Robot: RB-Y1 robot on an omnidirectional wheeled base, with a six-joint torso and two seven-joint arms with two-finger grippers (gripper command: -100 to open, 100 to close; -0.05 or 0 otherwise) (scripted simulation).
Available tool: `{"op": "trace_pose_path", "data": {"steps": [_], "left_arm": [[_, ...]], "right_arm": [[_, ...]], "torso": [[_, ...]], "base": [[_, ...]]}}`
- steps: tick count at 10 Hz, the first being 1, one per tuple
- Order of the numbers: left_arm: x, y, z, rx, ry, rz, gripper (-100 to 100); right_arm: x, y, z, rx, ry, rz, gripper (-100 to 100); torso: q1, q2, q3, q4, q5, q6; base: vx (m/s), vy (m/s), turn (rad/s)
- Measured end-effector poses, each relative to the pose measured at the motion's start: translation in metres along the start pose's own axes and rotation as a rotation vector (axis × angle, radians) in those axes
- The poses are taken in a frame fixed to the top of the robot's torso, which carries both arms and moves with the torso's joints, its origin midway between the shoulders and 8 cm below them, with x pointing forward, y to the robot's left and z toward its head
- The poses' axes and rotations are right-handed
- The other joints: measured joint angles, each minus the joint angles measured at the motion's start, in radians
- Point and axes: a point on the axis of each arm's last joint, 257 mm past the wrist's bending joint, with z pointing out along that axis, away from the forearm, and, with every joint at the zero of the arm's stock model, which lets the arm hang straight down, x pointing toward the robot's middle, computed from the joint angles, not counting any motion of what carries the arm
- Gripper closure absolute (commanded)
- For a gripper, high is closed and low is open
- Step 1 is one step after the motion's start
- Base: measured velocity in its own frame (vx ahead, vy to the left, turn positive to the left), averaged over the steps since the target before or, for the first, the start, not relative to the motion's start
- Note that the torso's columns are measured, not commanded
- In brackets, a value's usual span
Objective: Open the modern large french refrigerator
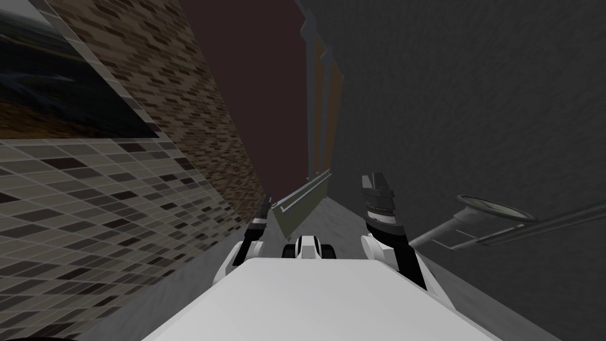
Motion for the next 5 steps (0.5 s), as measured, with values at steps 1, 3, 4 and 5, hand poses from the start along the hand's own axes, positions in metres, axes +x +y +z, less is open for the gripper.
{"op": "trace_pose_path", "data": {"steps": [1, 3, 4, 5], "left_arm": [[0.001, 0.006, 0.000, -0.012, 0.003, 0.000, -100], [0.004, 0.019, -0.003, -0.040, 0.008, -0.003, -100], [0.006, 0.025, -0.004, -0.049, 0.009, -0.003, -100], [0.006, 0.032, -0.008, -0.067, 0.013, -0.004, -100]], "right_arm": [[0.000, 0.000, 0.000, 0.000, 0.000, 0.000, 0], [0.000, 0.000, 0.000, 0.000, 0.000, 0.000, 0], [0.000, 0.000, 0.000, 0.000, 0.000, 0.000, 0], [0.000, 0.000, 0.000, 0.000, 0.000, 0.000, 0]], "torso": [[0.001, -0.001, -0.001, -0.001, 0.001, 0.000], [0.001, -0.001, -0.001, -0.001, 0.000, 0.000], [0.001, -0.002, -0.001, -0.001, 0.001, 0.000], [0.000, -0.001, 0.000, 0.000, 0.000, 0.000]], "base": [[-0.006, -0.013, 0.002], [-0.002, -0.012, 0.002], [0.000, -0.016, -0.006], [-0.001, -0.011, 0.011]]}}
